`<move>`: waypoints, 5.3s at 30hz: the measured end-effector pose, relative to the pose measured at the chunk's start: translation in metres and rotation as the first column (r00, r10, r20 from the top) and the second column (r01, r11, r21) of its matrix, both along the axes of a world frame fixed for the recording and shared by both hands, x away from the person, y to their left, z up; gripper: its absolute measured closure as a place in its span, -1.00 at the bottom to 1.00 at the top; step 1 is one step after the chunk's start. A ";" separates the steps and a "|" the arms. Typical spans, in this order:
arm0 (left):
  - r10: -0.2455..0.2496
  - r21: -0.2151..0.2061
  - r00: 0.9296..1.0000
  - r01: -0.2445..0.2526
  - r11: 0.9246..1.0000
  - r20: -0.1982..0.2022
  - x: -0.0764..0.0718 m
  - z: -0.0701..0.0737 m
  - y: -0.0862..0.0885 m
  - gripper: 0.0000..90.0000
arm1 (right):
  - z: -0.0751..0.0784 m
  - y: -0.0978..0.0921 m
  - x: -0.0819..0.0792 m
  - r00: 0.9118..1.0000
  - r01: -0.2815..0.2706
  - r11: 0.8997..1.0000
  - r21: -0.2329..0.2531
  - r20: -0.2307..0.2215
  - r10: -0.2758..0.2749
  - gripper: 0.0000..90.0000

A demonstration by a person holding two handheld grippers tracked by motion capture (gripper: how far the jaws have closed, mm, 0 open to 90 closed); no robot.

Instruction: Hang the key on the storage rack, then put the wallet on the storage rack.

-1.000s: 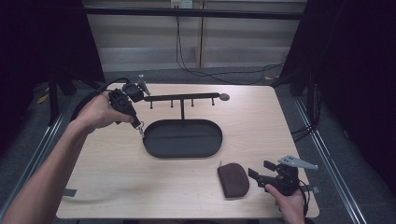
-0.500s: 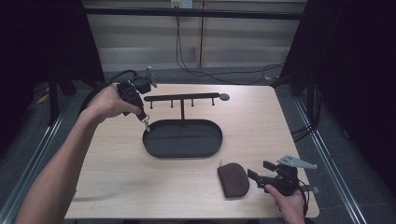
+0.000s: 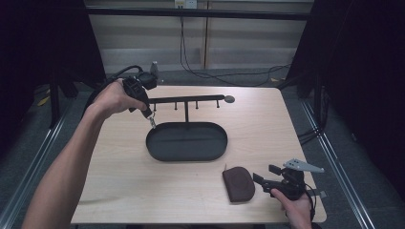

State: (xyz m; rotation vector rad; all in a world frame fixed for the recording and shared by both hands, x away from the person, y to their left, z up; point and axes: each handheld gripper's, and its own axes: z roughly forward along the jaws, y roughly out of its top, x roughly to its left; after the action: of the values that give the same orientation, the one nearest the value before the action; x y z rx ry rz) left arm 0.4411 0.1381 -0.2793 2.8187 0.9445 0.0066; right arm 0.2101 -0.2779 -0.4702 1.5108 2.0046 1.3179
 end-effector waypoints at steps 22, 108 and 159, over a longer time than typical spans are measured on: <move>0.032 0.016 0.999 -0.032 0.999 0.015 0.016 -0.005 -0.006 0.98 | 0.000 0.000 0.000 1.000 -0.005 1.000 0.005 -0.001 0.005 -0.60; 0.347 -0.622 0.900 -0.116 0.774 0.264 -0.174 -0.140 0.106 -0.57 | 0.015 -0.006 0.001 0.997 -0.015 1.000 0.027 -0.074 0.017 -0.43; 0.271 -0.636 0.931 -0.057 0.770 0.244 -0.213 -0.179 0.100 -0.61 | 0.038 0.067 0.066 0.812 -0.356 0.893 -0.275 -0.564 0.150 -0.55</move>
State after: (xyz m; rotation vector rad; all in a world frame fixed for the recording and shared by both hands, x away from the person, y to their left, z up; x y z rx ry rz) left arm 0.2282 0.2380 -0.4580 2.0356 0.9039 0.1487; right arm 0.2758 -0.2109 -0.4320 1.5668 2.6979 0.5509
